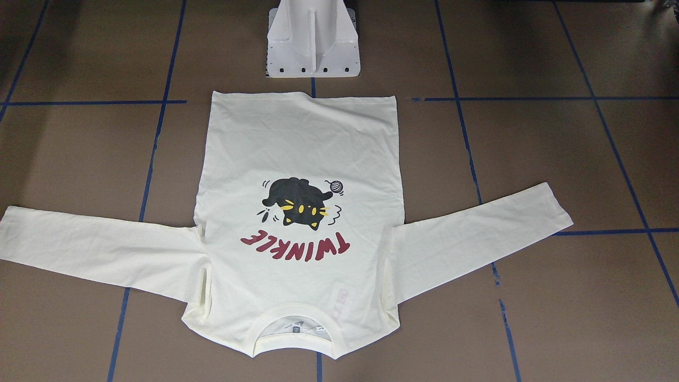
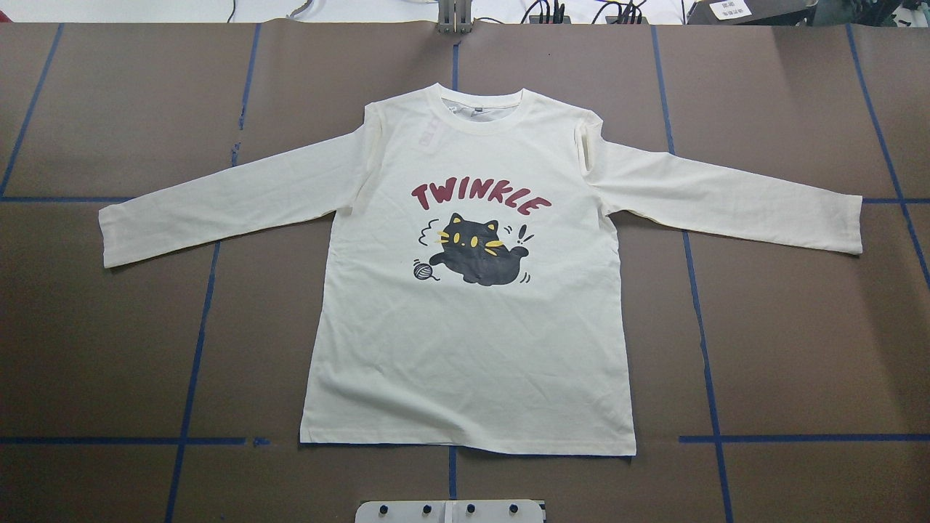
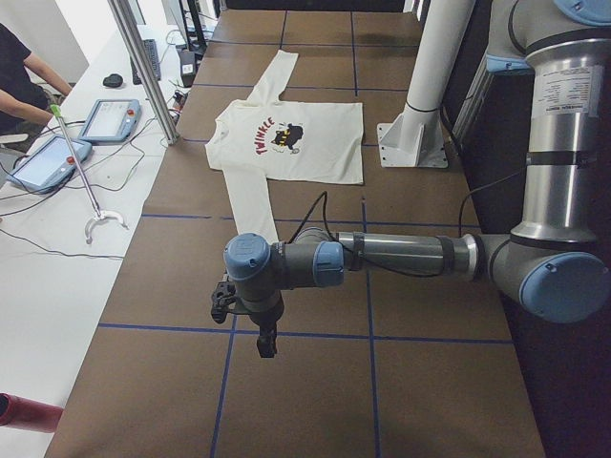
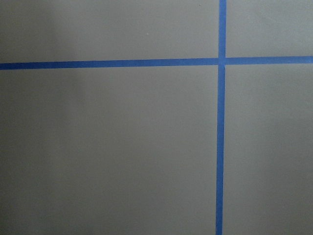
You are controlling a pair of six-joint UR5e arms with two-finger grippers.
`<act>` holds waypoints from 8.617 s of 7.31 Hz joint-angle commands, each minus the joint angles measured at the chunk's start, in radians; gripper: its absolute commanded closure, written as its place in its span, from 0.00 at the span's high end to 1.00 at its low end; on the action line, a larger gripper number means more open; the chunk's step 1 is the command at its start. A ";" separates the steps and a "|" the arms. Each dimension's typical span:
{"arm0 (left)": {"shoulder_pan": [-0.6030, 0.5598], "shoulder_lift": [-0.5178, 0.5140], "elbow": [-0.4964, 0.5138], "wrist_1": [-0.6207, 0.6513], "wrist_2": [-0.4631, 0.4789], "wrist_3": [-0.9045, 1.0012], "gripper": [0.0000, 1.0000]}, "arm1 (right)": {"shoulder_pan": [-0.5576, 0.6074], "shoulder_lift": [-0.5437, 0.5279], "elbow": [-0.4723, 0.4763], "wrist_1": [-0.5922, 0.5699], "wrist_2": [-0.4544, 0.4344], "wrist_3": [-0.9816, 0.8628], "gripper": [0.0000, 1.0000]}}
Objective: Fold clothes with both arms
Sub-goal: 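Move the right gripper toward the cuff of the sleeve nearest it, then close the right gripper on the sleeve cuff, then lift the cuff and fold the sleeve across the shirt toward the other shoulder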
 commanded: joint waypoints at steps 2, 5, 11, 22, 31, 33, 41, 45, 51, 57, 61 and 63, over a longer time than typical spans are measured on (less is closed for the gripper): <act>0.001 -0.003 0.000 -0.009 -0.015 0.001 1.00 | 0.000 0.008 0.034 0.003 0.006 -0.003 1.00; 0.007 -0.032 0.015 -0.308 -0.089 0.000 1.00 | -0.024 0.012 0.057 0.140 0.006 0.000 1.00; 0.051 -0.063 0.132 -0.575 -0.119 -0.100 1.00 | -0.472 0.212 -0.338 0.852 -0.070 0.583 1.00; 0.053 -0.061 0.120 -0.589 -0.125 -0.106 1.00 | -0.423 0.206 -0.454 0.845 -0.066 0.555 1.00; 0.052 -0.060 0.120 -0.588 -0.164 -0.106 1.00 | -0.429 0.206 -0.463 0.845 -0.035 0.559 0.00; 0.053 -0.060 0.118 -0.588 -0.164 -0.108 1.00 | -0.430 0.217 -0.456 0.842 -0.003 0.560 0.00; 0.048 -0.046 0.063 -0.574 -0.185 -0.111 1.00 | -0.511 0.678 -0.382 0.828 0.120 1.154 0.00; 0.045 0.041 -0.015 -0.574 -0.185 -0.109 1.00 | -0.810 1.137 -0.653 0.825 -0.208 1.167 0.00; 0.047 0.055 -0.034 -0.574 -0.217 -0.140 1.00 | -0.986 1.299 -0.811 0.859 -0.468 1.166 0.00; 0.048 0.055 -0.032 -0.574 -0.216 -0.143 1.00 | -1.045 1.228 -0.772 1.011 -0.457 1.200 0.48; 0.051 0.049 -0.035 -0.581 -0.208 -0.213 1.00 | -1.034 1.191 -0.706 1.000 -0.449 1.328 1.00; 0.138 0.011 -0.044 -0.639 -0.117 -0.489 1.00 | -0.955 1.156 -0.579 0.724 -0.312 1.350 1.00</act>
